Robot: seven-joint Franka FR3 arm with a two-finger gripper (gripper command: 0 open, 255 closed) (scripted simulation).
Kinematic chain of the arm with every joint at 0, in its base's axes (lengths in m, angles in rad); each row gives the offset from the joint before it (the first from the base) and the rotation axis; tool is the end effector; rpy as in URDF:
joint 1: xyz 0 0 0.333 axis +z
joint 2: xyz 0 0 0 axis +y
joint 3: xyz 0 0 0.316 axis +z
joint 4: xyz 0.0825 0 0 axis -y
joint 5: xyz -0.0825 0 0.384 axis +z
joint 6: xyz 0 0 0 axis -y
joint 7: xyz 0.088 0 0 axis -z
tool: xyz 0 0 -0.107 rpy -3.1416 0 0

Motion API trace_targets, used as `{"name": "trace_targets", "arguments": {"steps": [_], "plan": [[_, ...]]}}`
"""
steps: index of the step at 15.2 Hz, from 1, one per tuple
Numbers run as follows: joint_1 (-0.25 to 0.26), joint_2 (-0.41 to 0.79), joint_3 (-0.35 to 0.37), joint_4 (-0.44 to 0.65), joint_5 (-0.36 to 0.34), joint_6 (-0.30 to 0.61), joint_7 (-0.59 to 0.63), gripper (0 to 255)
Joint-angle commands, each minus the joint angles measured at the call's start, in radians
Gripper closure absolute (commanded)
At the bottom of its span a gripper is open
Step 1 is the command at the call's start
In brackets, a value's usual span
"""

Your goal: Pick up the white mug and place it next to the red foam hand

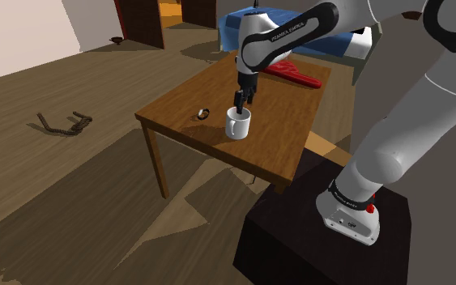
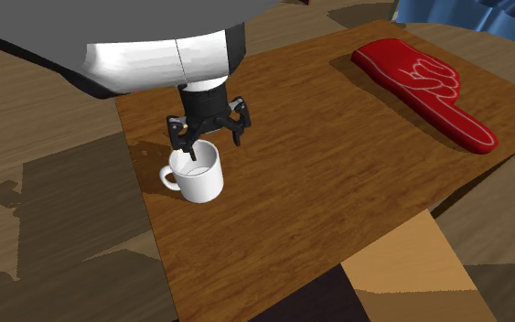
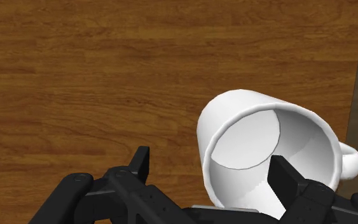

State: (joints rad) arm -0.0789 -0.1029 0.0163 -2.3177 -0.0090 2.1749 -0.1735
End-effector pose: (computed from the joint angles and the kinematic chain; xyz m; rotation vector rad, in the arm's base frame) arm 0.4889 -0.0310 0.3808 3.1314 0.1819 -0.0638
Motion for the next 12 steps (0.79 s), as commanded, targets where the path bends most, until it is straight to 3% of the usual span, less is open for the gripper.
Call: {"name": "trace_targets", "arguments": {"steps": [1,10,11,12], "plan": [[0.000,0.013,0.000,-0.015,-0.001,0.029,0.001,0],[0.000,0.024,0.000,-0.026,-0.001,0.051,0.001,0],[0.000,0.024,0.000,-0.026,-0.001,0.051,0.001,255],[0.000,0.024,0.000,-0.026,-0.001,0.051,0.001,255]]}}
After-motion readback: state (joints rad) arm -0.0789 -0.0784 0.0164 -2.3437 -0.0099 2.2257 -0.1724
